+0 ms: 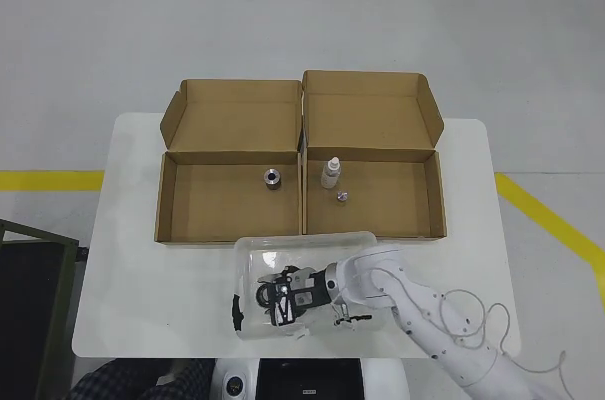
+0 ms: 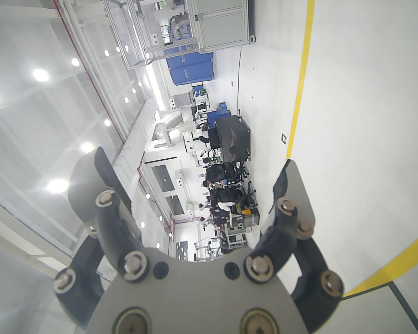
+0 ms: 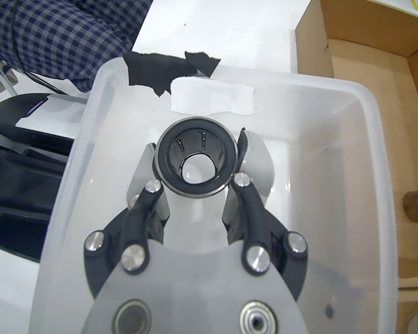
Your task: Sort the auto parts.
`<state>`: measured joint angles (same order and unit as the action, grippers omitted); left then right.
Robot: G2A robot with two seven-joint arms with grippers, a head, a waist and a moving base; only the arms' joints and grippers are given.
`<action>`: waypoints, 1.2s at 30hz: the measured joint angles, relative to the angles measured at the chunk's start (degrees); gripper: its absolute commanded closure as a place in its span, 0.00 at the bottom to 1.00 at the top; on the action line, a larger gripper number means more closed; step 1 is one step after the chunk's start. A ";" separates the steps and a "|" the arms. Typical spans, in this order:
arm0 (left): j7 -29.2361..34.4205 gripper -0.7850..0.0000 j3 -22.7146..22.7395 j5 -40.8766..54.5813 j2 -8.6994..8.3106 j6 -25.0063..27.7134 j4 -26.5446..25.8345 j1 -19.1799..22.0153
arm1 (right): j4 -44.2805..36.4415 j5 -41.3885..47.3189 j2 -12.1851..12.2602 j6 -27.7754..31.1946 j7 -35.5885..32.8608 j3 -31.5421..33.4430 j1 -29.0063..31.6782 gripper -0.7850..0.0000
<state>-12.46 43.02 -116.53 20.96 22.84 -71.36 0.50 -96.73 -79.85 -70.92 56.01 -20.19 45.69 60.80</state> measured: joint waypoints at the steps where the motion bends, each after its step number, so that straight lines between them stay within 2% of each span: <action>1: 0.00 0.00 0.00 0.00 0.00 0.00 0.00 0.00 | -0.57 0.43 0.18 0.20 0.04 0.56 0.28 1.00; 12: 0.00 0.00 0.00 0.00 0.00 0.00 0.00 0.00 | -6.40 9.04 2.75 1.99 2.85 7.42 3.42 1.00; 18: 0.00 0.00 0.00 0.00 0.00 0.00 0.00 0.00 | -5.69 17.07 4.15 1.97 3.57 11.28 3.63 1.00; 26: 0.00 0.00 0.00 0.00 0.00 0.00 0.00 0.00 | -6.03 25.80 5.28 0.32 2.68 15.84 5.36 1.00; 36: 0.00 0.00 0.00 0.00 0.00 0.00 0.00 0.00 | -6.29 31.50 6.22 -2.47 3.59 19.90 7.53 1.00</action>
<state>-12.46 43.02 -116.53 20.96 22.84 -71.36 0.50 -103.02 -48.35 -64.71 53.54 -16.60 65.58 68.34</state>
